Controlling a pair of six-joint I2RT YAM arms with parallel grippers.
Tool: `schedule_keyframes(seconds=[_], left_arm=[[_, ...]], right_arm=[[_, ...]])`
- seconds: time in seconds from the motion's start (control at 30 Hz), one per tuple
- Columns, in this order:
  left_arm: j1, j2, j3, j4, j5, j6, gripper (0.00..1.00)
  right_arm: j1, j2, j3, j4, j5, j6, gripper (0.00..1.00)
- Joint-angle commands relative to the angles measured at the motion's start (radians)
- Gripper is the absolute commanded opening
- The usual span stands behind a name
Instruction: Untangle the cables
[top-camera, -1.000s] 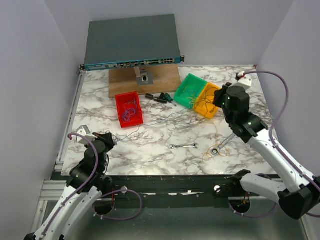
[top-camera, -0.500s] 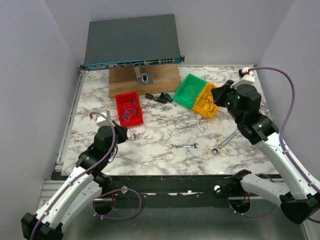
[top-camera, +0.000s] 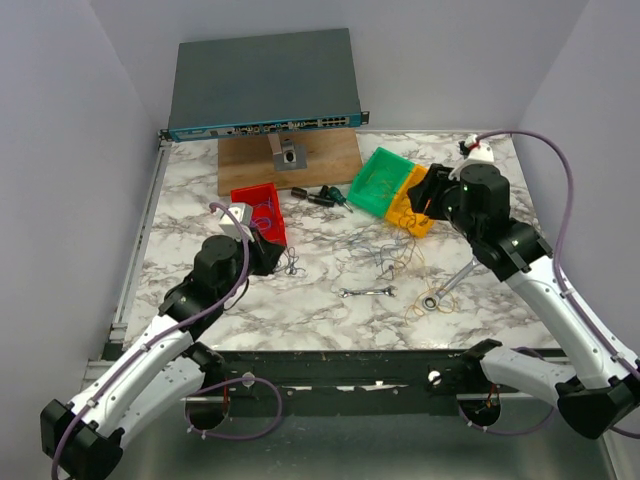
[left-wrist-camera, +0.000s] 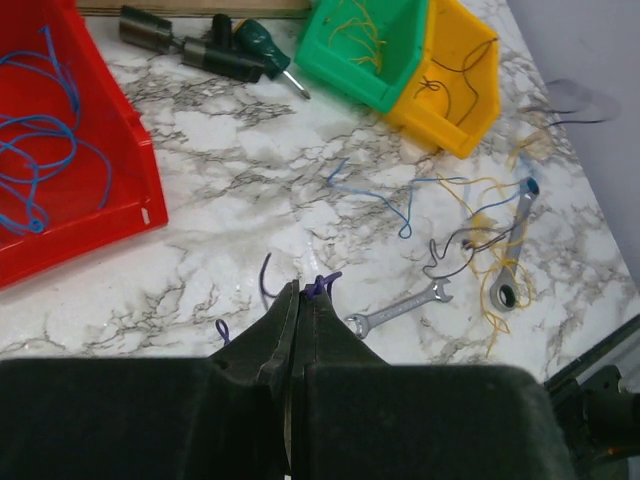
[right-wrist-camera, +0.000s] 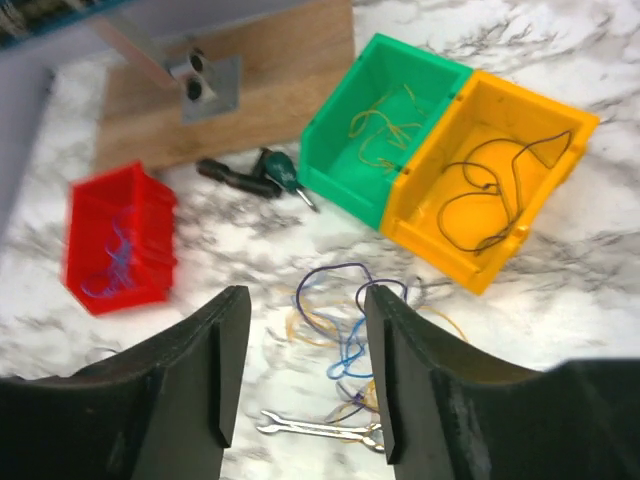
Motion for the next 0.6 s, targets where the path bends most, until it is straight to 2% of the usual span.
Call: schedule_keyframes(seconds=[0.0, 0.03, 0.13, 0.23, 0.3, 0.43, 0.57], left_arm=[[-0.001, -0.020, 0.034, 0.062, 0.179, 0.065, 0.00], [-0.001, -0.017, 0.043, 0.069, 0.208, 0.065, 0.00], [-0.001, -0.007, 0.064, 0.092, 0.286, 0.064, 0.00], [-0.002, 0.013, 0.073, 0.136, 0.370, 0.053, 0.00], [0.000, 0.031, 0.083, 0.150, 0.417, 0.040, 0.00], [-0.002, 0.080, 0.106, 0.185, 0.464, 0.017, 0.00], [-0.005, 0.126, 0.119, 0.216, 0.496, -0.006, 0.00]], right_arm=[[-0.002, 0.026, -0.031, -0.038, -0.164, -0.090, 0.62], [-0.002, 0.027, -0.054, -0.017, -0.237, -0.106, 0.62], [0.000, 0.024, -0.132, 0.098, -0.504, -0.135, 0.71], [0.012, 0.015, -0.209, 0.274, -0.772, -0.121, 0.74], [0.048, -0.004, -0.261, 0.388, -0.864, -0.119, 0.77], [0.142, 0.013, -0.288, 0.466, -0.913, -0.146, 0.79], [0.284, 0.081, -0.269, 0.466, -0.827, -0.209, 0.82]])
